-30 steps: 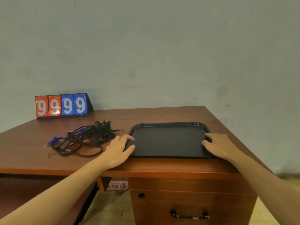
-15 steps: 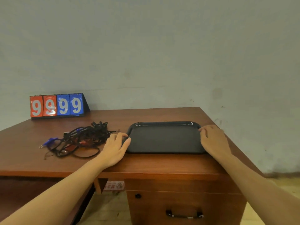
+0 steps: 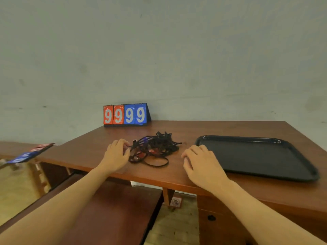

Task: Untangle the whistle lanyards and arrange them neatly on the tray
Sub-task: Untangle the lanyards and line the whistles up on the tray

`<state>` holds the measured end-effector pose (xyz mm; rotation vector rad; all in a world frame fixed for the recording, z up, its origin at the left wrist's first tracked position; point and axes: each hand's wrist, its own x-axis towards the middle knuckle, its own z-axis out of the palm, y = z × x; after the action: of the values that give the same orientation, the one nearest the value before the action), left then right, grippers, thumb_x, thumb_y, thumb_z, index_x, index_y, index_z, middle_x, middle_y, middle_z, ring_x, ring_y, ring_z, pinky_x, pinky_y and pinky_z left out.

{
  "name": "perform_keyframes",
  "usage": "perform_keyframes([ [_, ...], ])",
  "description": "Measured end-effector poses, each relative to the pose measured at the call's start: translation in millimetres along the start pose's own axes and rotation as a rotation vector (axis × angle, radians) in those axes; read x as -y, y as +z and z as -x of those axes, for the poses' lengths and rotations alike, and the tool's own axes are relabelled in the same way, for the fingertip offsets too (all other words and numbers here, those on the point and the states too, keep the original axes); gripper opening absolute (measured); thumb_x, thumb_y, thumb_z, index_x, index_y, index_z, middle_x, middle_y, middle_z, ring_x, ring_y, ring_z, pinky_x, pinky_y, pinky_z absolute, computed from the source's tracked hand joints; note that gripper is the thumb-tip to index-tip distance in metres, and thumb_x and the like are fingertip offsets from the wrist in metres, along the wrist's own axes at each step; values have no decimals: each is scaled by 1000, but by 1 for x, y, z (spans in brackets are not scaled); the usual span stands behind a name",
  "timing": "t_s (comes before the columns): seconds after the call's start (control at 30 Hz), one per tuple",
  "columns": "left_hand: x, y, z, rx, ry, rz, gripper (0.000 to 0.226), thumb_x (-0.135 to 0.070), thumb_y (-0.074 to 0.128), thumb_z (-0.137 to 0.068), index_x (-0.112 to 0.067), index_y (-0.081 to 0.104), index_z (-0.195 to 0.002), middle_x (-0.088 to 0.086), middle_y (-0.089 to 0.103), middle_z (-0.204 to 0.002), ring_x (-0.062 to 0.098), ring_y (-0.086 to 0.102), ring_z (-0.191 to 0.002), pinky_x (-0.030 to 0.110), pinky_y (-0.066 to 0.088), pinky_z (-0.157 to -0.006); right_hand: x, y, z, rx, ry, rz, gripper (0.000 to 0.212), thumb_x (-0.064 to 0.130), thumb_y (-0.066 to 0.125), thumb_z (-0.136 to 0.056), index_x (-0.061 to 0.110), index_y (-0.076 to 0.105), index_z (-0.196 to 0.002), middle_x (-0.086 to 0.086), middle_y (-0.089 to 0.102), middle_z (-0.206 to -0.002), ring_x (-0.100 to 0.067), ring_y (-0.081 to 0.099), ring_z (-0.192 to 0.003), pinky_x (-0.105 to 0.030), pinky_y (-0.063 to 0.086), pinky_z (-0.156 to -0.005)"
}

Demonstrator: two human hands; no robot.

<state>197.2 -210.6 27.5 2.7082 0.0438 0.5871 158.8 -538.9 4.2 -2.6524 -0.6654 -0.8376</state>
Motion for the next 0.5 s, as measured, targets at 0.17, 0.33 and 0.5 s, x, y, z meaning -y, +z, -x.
perform_keyframes([
  [0.17,4,14,-5,7,54,84,12,-30,59,-98,-25,59,-109,-6,60,-103,8,62,-89,31,56,-83,26,34,-47,35,-77,1,26,34,38,-103,31,56,-122,8,58,-121,-20,49,-112,-39,45,-89],
  [0.33,-9,41,-19,20,-48,278,14,-30,53,-102,-21,58,-111,-6,63,-96,9,63,-87,18,47,-67,37,65,-99,110,-113,-5,31,20,50,-101,31,54,-130,5,56,-132,-22,46,-122,-40,45,-95],
  [0.5,-2,56,-27,3,-111,297,12,-21,56,-99,-23,58,-111,-5,64,-92,6,62,-83,18,44,-66,43,94,-139,230,-225,5,32,22,53,-100,30,59,-131,4,53,-134,-22,44,-121,-41,49,-94],
])
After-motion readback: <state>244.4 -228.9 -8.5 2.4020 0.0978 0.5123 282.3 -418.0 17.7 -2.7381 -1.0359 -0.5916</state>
